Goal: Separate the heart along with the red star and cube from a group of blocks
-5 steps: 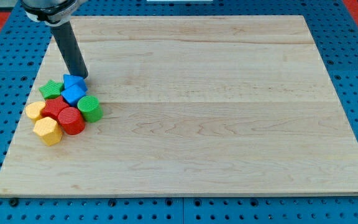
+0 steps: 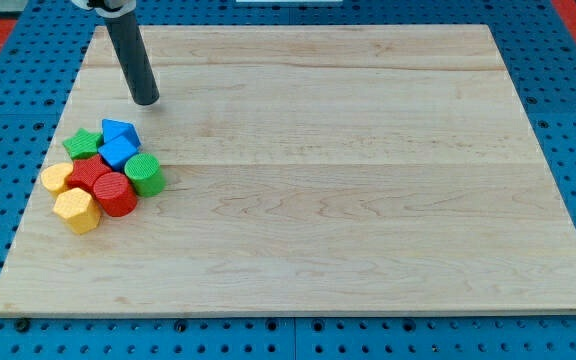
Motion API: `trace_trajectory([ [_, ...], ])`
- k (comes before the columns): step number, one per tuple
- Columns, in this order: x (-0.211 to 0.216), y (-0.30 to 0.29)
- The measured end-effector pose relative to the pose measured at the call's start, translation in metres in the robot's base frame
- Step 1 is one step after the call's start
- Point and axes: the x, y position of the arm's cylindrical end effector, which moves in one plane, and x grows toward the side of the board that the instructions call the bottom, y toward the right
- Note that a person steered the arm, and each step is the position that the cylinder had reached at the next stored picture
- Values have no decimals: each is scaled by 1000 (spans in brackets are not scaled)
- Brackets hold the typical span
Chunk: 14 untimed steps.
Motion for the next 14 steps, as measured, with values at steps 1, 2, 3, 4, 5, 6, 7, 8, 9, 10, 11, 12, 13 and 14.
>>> trace_trajectory([
  [1,-15,0],
  [2,-16,0],
  [3,-16,-30],
  [4,-16,-92],
  [5,-14,-122],
  [6,68,-117],
  [7,131,-119],
  [8,147,-122],
  [9,158,-88],
  [10,150,-63],
  [11,147,-47],
  [12,147,-71],
  [13,151,-97],
  [14,153,-98],
])
